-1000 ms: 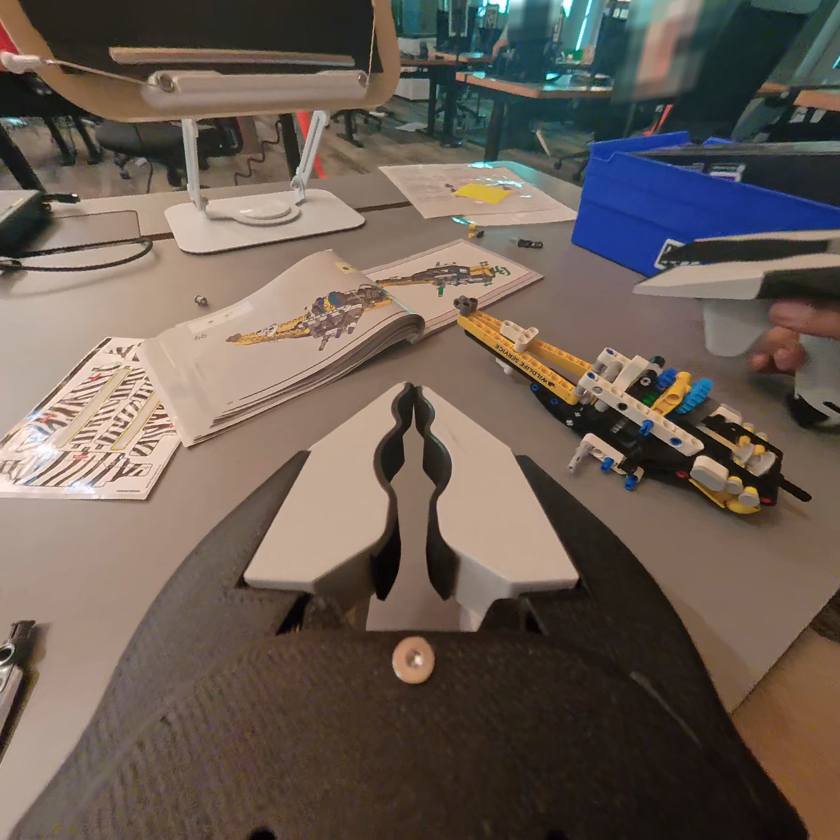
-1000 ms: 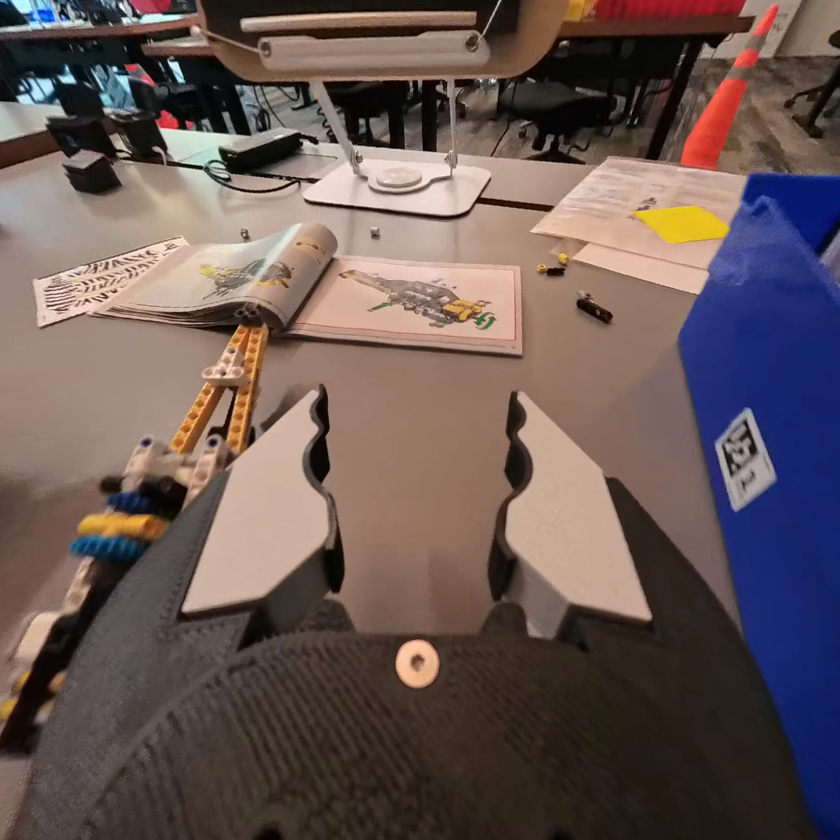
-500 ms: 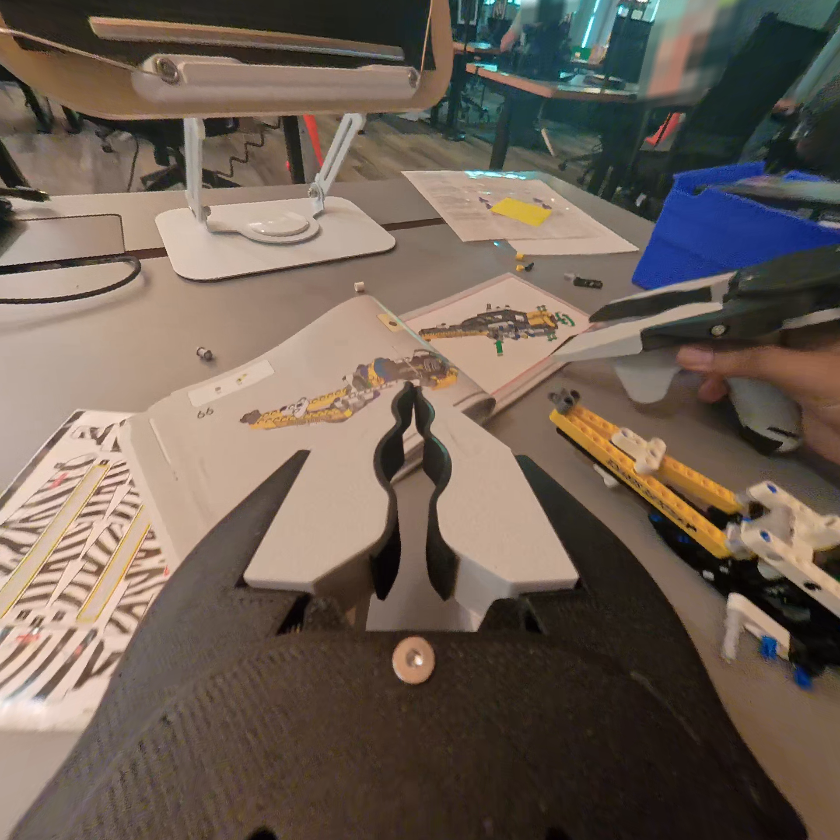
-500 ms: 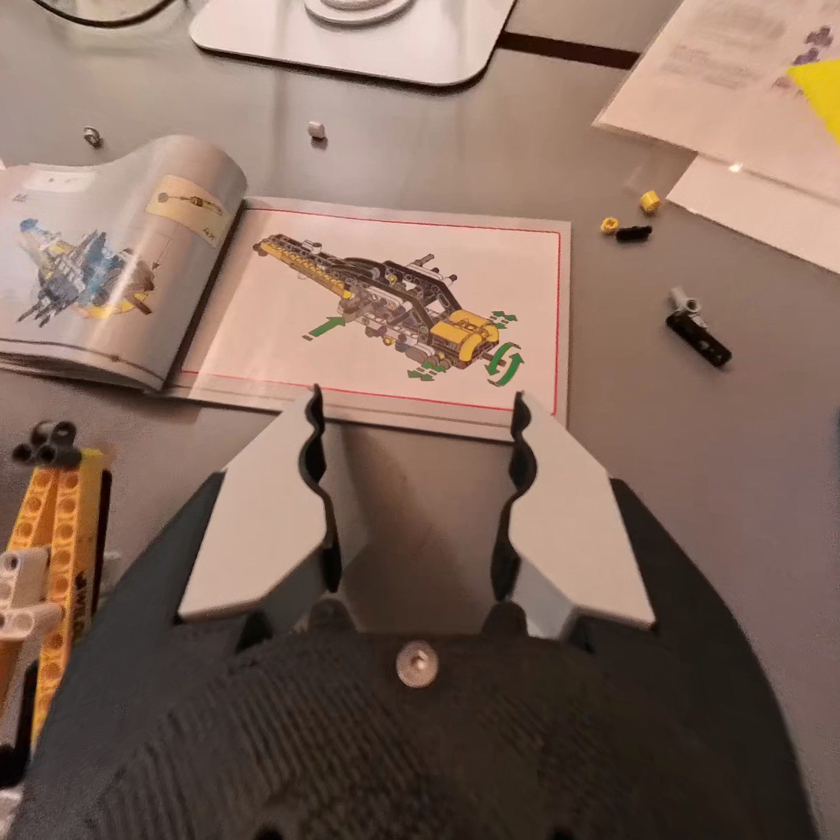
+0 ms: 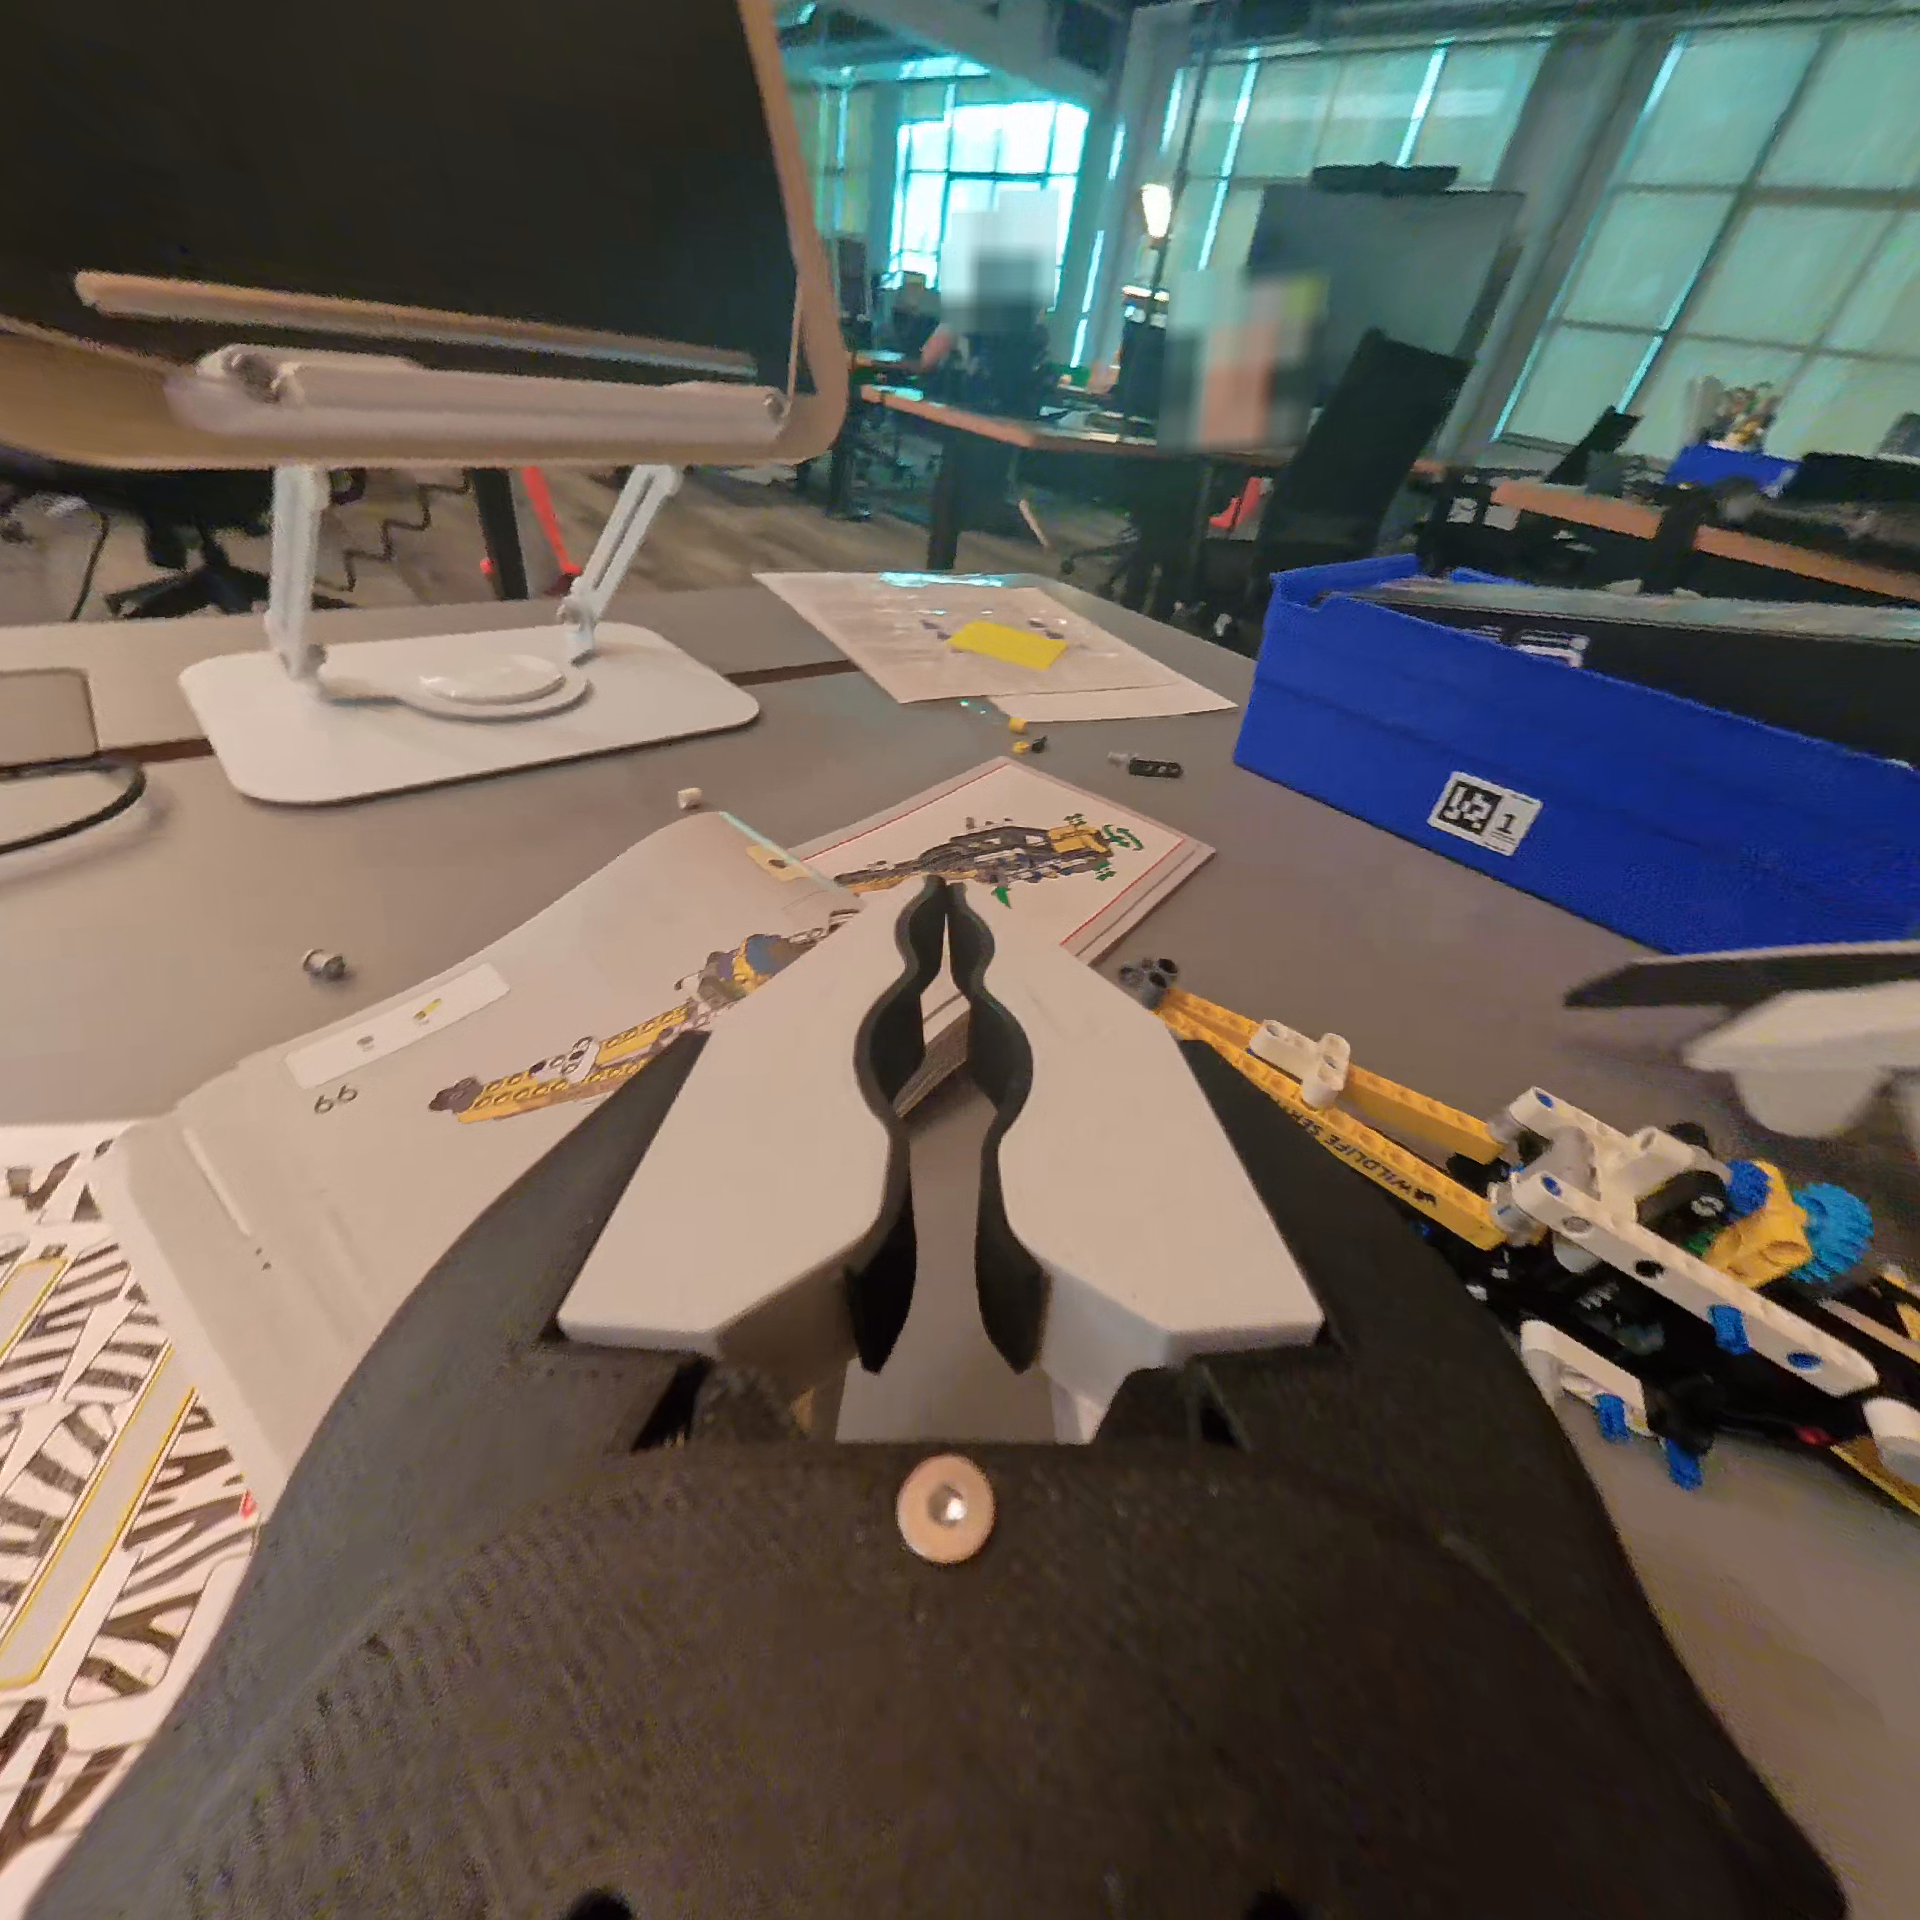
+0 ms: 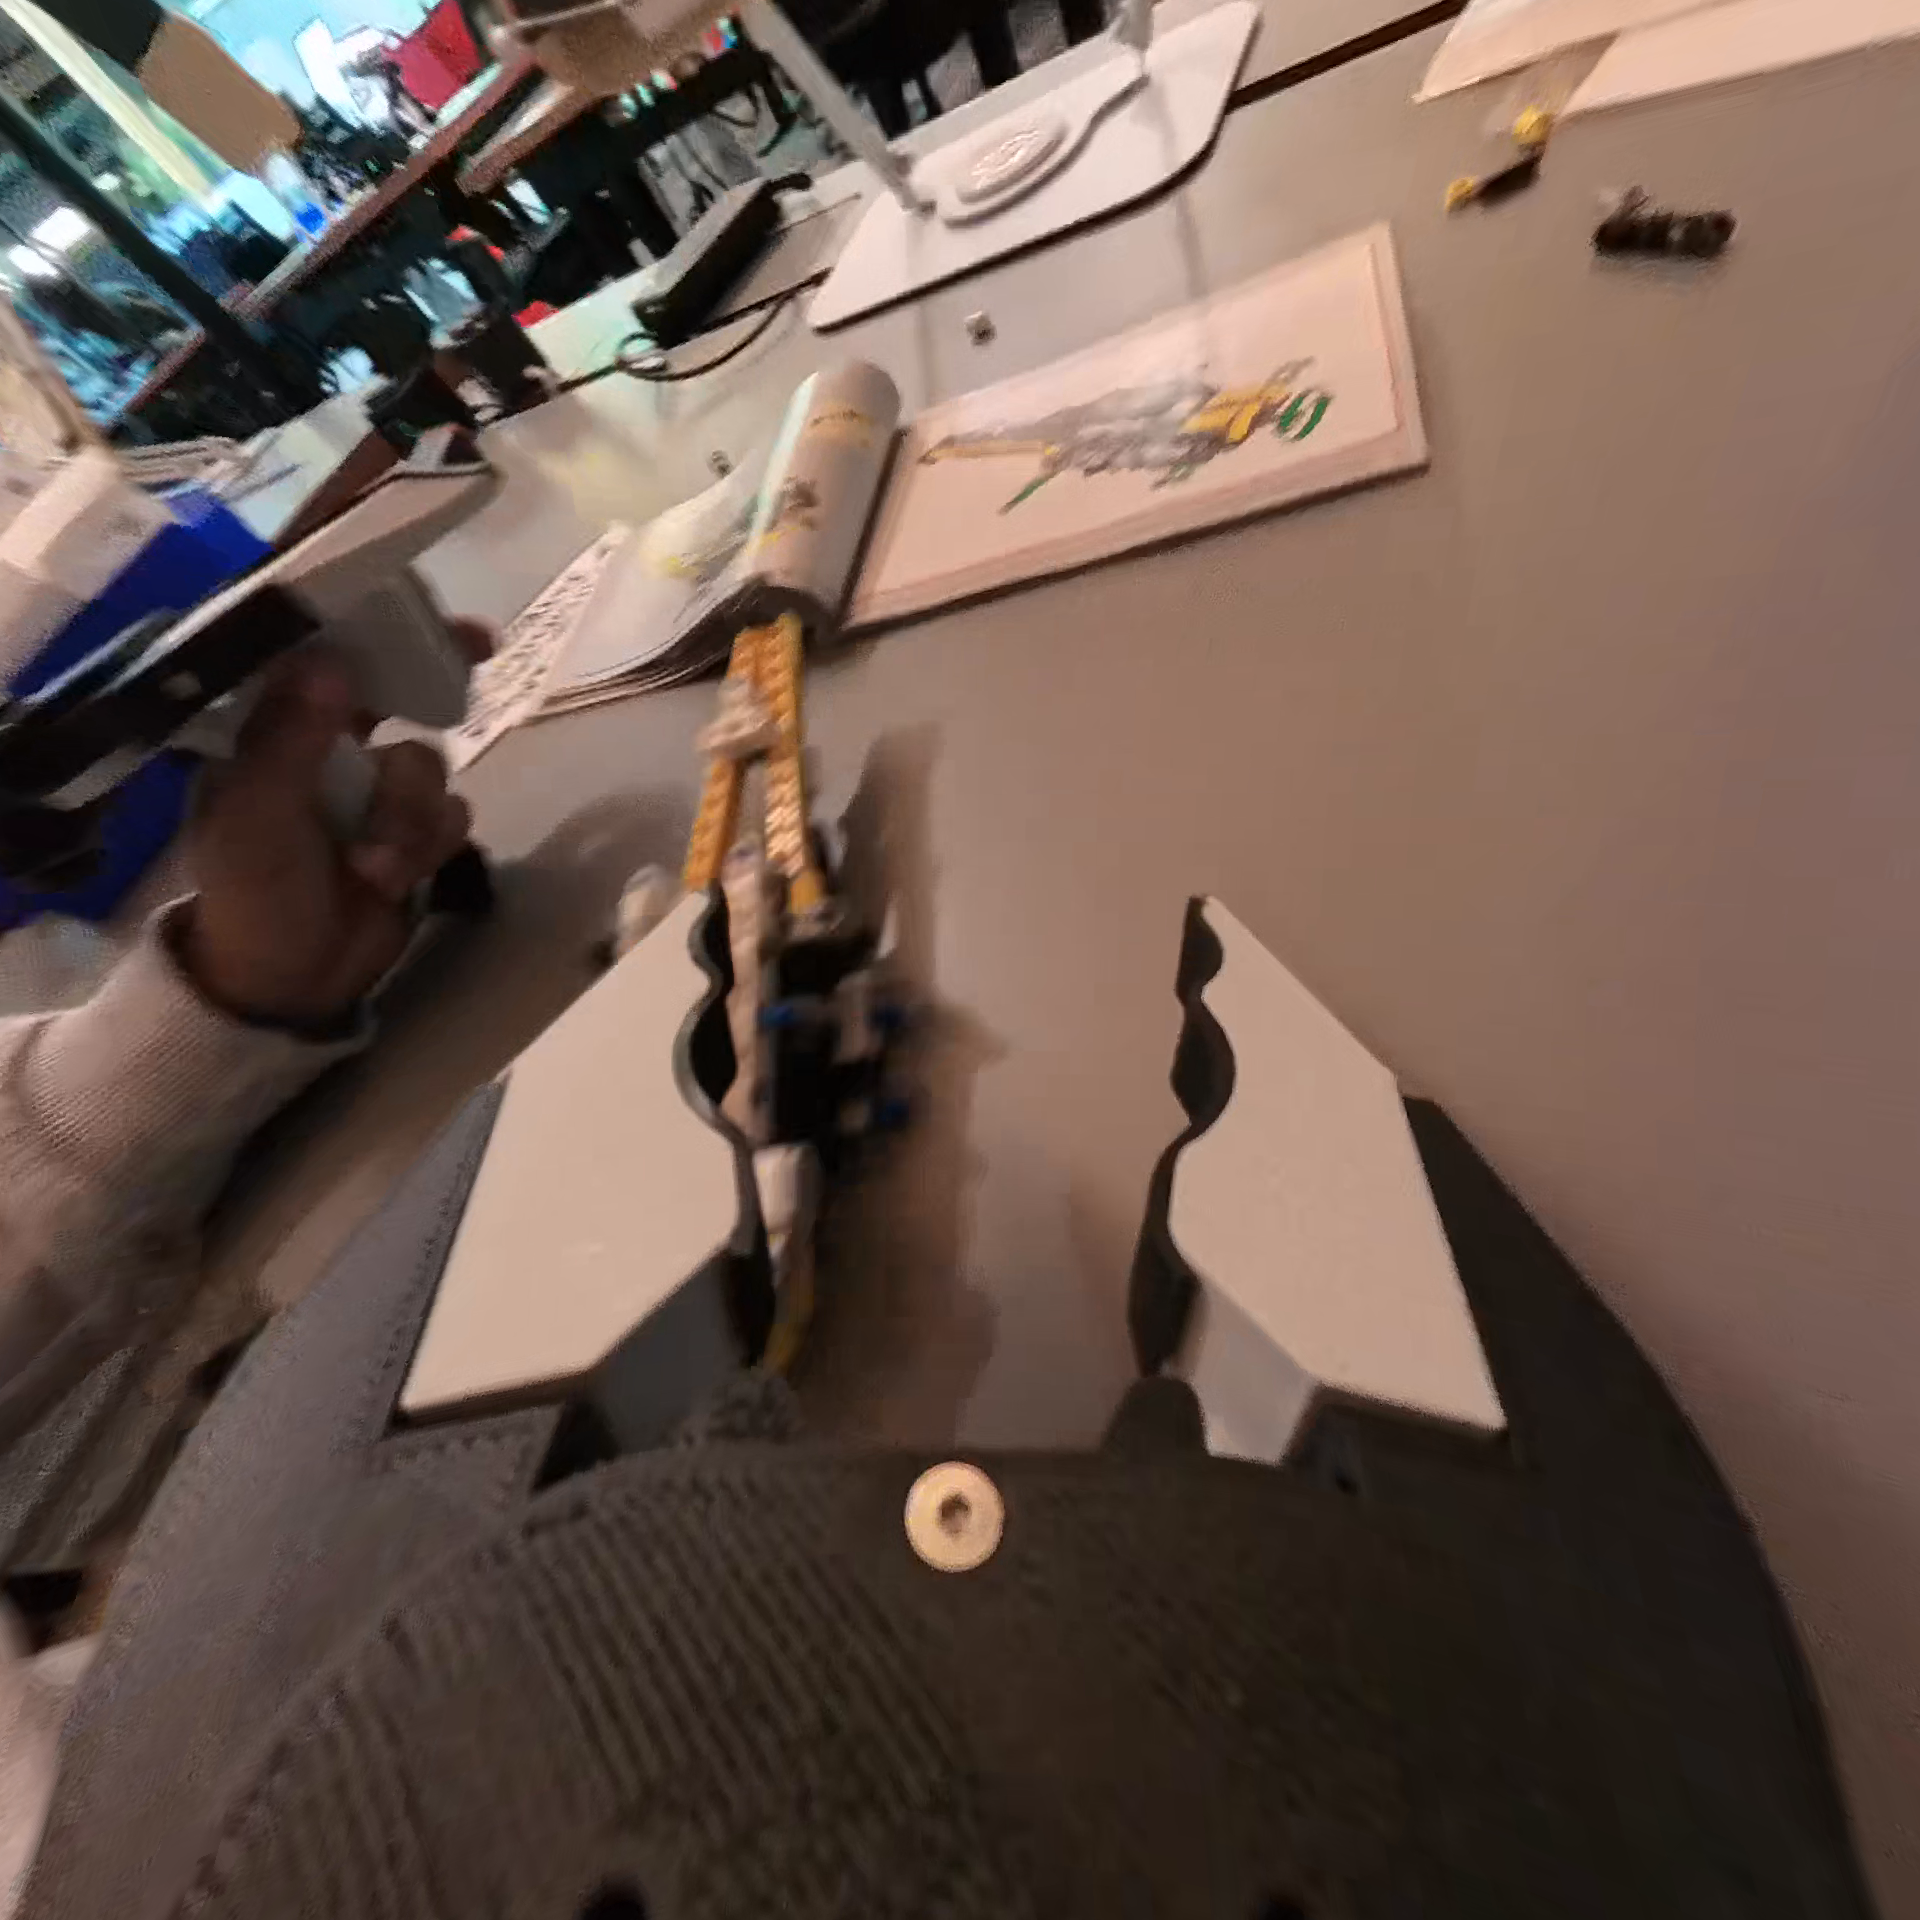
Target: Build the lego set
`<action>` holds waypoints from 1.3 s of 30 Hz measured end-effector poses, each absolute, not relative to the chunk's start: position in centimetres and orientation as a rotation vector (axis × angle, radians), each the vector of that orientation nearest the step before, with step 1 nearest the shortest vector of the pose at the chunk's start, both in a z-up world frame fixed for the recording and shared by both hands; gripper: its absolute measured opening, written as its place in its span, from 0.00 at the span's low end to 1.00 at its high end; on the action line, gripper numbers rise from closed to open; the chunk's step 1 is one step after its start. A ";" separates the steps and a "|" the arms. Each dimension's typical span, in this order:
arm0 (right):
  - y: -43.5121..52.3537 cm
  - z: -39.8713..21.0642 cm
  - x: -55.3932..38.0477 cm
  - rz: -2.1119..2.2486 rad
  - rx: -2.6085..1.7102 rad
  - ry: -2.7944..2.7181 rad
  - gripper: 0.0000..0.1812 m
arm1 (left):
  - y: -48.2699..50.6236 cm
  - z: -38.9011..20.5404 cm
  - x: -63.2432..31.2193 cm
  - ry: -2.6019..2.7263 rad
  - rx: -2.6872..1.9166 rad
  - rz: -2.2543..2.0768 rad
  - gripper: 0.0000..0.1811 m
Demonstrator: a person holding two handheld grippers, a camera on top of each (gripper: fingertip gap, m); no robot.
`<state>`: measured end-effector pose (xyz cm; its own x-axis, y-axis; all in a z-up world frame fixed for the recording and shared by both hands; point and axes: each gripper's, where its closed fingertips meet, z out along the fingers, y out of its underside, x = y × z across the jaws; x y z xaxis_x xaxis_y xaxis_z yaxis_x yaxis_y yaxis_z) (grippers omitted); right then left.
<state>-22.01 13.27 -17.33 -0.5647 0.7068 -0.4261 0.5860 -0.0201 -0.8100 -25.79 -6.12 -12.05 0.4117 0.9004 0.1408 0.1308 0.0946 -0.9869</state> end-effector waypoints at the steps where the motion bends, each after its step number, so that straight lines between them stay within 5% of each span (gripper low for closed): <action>1: 13.3 -17.1 -20.3 1.677 -1.404 -2.123 0.48 | -5.8 -11.9 -25.6 -0.989 -1.377 0.752 0.00; 9: 9.1 -18.1 -15.6 1.325 -1.021 -2.257 0.56 | -5.0 -11.1 -24.6 -0.896 -1.402 0.896 0.00; 14: 9.1 -19.9 -16.5 0.971 -0.816 -2.234 0.42 | -4.2 -10.3 -23.1 -0.794 -1.398 1.070 0.00; 17: 9.1 -19.8 -16.5 1.064 -0.876 -2.255 0.34 | -4.3 -9.8 -22.5 -0.762 -1.364 1.134 0.00; 31: 10.4 -16.9 -18.1 1.798 -1.586 -2.416 0.32 | -5.6 -9.3 -22.6 -0.795 -1.259 0.894 0.03; 39: 9.7 -17.1 -17.3 2.087 -1.839 -2.472 0.32 | -2.4 -11.3 -21.4 -0.665 -1.511 0.665 0.25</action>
<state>-17.31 9.66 -17.09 -0.3882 0.2957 -0.8729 0.9101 -0.0261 -0.4136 -21.45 -2.36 -11.31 0.6632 0.7482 -0.0174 0.0175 -0.0387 -0.9991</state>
